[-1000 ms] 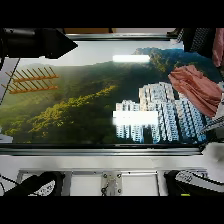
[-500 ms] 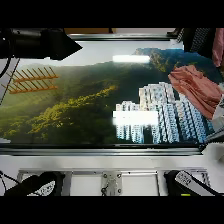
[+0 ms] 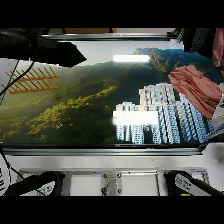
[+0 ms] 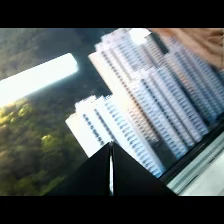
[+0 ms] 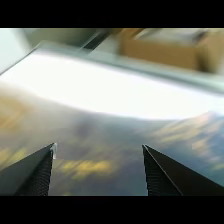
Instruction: Fold the clothes and pants, and hang the long-sleeved shirts on hangers.
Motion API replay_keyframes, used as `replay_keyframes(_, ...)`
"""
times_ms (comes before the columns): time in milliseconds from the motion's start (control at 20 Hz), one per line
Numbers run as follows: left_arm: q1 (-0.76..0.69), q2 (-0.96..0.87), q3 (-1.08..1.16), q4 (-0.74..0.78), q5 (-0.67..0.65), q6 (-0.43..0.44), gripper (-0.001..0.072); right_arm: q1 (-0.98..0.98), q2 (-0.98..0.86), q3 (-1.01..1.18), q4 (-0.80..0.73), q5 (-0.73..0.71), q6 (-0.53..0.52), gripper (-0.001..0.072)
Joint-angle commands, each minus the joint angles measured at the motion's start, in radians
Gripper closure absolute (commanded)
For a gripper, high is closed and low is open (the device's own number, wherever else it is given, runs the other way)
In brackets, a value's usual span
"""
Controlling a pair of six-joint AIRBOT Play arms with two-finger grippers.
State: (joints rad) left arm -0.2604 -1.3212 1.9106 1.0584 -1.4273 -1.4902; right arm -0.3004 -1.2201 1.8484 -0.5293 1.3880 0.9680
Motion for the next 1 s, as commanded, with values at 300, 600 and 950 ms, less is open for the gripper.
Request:
replay_keyframes(300, -0.105, 0.137, -0.443, 0.124, 0.219, -0.002, 0.0697, 0.655, -0.008, -0.511, -0.222, -0.109, 0.028, 0.0131)
replay_keyframes(600, -0.105, 0.140, -0.466, 0.119, 0.225, -0.002, 0.0697, 0.676, -0.010, -0.512, -0.211, -0.091, 0.028, 0.0696)
replay_keyframes(950, -0.104, 0.138, -0.466, 0.119, 0.227, -0.002, 0.0697, 0.676, -0.010, -0.512, -0.211, -0.090, 0.028, 0.0696)
